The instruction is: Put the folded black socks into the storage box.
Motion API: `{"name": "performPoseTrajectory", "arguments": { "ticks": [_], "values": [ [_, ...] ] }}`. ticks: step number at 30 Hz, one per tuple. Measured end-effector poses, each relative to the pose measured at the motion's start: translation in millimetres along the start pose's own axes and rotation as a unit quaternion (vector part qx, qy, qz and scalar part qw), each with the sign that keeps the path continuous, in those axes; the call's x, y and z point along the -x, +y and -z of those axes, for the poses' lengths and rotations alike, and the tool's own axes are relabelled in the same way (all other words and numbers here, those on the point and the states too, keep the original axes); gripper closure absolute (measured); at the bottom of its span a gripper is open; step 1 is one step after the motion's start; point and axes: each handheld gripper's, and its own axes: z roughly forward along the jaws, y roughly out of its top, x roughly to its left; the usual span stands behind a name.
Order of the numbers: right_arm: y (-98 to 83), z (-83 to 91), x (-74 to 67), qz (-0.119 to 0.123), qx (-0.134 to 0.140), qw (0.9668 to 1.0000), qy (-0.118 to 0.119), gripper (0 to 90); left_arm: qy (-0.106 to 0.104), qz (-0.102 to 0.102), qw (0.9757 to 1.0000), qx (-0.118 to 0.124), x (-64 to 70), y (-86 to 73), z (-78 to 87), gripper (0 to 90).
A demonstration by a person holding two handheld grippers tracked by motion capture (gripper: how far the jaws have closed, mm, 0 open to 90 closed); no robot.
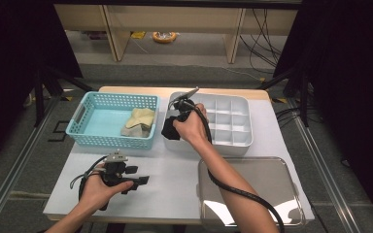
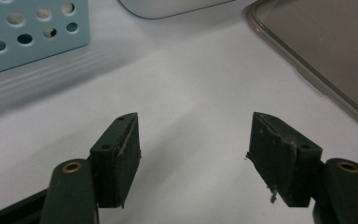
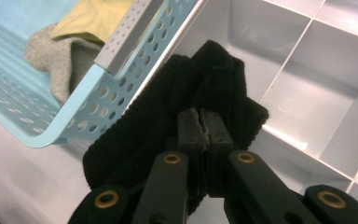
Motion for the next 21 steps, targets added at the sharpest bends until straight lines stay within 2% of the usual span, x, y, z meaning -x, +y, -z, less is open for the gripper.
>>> {"name": "performPoseTrajectory", "arguments": {
  "ticks": [2,3,4,5,8,9,10,11,13,18,20,21],
  "values": [
    [0.5,-1.9,-0.2,0.005,-0.001,1.0,0.004,88.4,0.002,0.002,1.0,0.001,0.2,0.2,0.7,33.2],
    [1.2,-3.7,2.5,0.023,0.009,0.9996,0.009,88.4,0.002,0.001,1.0,0.0,0.0,0.3,1.2,33.2],
    [1.3,-4.3,2.2,0.019,0.008,0.9998,0.009,88.4,0.002,0.001,1.0,0.0,-0.1,0.3,1.3,33.2],
    [1.1,-3.1,-1.0,-0.008,-0.007,0.9999,0.007,88.4,0.002,0.001,1.0,0.0,0.0,0.2,1.2,33.2],
    [1.2,-5.6,-1.0,0.0,-0.011,0.9999,0.006,88.5,0.006,-0.001,1.0,-0.002,0.7,0.1,0.8,33.2],
    [0.7,-7.0,-1.5,0.0,-0.01,0.9999,0.009,88.5,0.007,0.001,1.0,-0.001,1.1,0.1,0.7,33.2],
    [1.8,-7.7,-2.3,-0.011,-0.018,0.9998,0.007,88.5,0.006,-0.001,1.0,-0.002,0.8,0.2,0.9,33.2],
    [1.6,-7.8,-1.2,-0.001,-0.013,0.9999,0.007,88.6,0.005,0.001,1.0,0.001,0.8,0.0,1.0,33.2],
    [2.1,-8.7,-1.0,-0.004,-0.017,0.9997,0.016,88.6,0.005,0.002,1.0,0.003,0.5,0.3,1.6,33.2],
    [3.4,-9.5,-1.4,-0.008,-0.024,0.9996,0.015,88.6,0.004,0.0,1.0,0.0,0.7,0.2,1.2,33.3],
    [4.0,-11.0,-1.1,0.003,-0.025,0.9996,0.015,88.6,0.002,0.0,1.0,0.001,1.1,0.1,0.8,33.2],
    [4.1,-11.8,-2.1,-0.003,-0.031,0.9994,0.015,88.7,0.003,-0.001,1.0,0.0,1.0,0.2,1.0,33.2]
  ]
}}
